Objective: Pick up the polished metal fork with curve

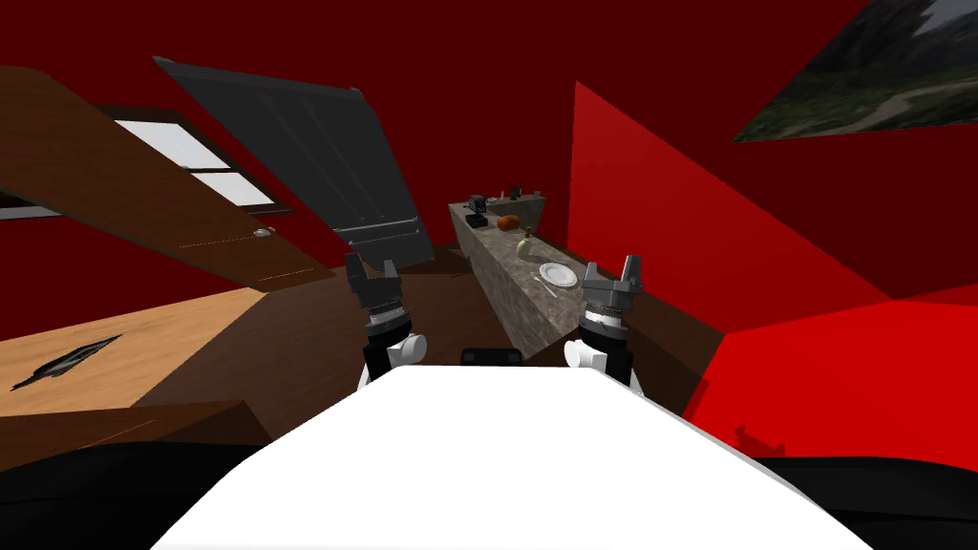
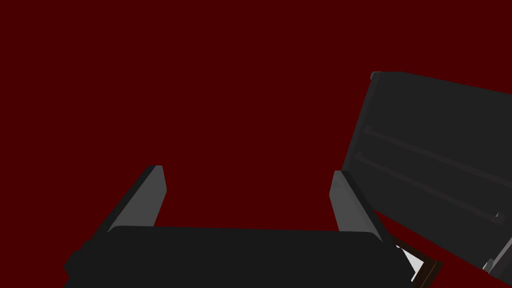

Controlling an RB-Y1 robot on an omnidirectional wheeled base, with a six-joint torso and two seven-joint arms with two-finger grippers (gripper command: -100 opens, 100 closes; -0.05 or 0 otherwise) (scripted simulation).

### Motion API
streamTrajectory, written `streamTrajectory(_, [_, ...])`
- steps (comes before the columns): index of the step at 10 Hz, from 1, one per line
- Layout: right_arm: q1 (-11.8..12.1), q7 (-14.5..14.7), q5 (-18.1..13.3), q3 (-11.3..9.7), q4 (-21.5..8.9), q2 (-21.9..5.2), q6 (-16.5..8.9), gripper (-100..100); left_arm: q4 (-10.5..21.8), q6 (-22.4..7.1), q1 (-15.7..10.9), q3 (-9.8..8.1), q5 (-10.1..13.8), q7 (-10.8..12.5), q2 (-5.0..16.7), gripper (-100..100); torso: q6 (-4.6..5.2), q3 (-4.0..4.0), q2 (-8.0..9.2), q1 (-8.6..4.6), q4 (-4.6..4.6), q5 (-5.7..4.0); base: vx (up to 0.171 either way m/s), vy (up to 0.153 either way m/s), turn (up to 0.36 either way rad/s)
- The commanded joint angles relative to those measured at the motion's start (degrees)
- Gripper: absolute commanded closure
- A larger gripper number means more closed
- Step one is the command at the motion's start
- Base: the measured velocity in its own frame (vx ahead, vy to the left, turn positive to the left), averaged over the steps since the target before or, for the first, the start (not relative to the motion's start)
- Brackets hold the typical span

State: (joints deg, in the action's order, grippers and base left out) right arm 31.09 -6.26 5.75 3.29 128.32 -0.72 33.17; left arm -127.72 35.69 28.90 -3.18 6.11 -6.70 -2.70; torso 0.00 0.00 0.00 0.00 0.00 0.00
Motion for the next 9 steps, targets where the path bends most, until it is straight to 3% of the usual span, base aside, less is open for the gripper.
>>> streamTrajectory(1, [0.1,-0.1,0.2,0.4,-0.3,-1.6,-0.1,-100,0.0,0.0,0.0,0.00,0.0,0.0,0.0,0,0.00,0.00,0.00,0.00,0.00,0.00,-0.004,0.007,0.034])
streamTrajectory(9, [1.3,-1.0,1.7,4.9,-4.7,-14.3,-2.0,-100,0.0,0.0,0.0,0.00,0.0,0.0,0.0,0,-0.01,0.00,0.01,0.05,0.00,0.01,-0.005,0.023,0.075])
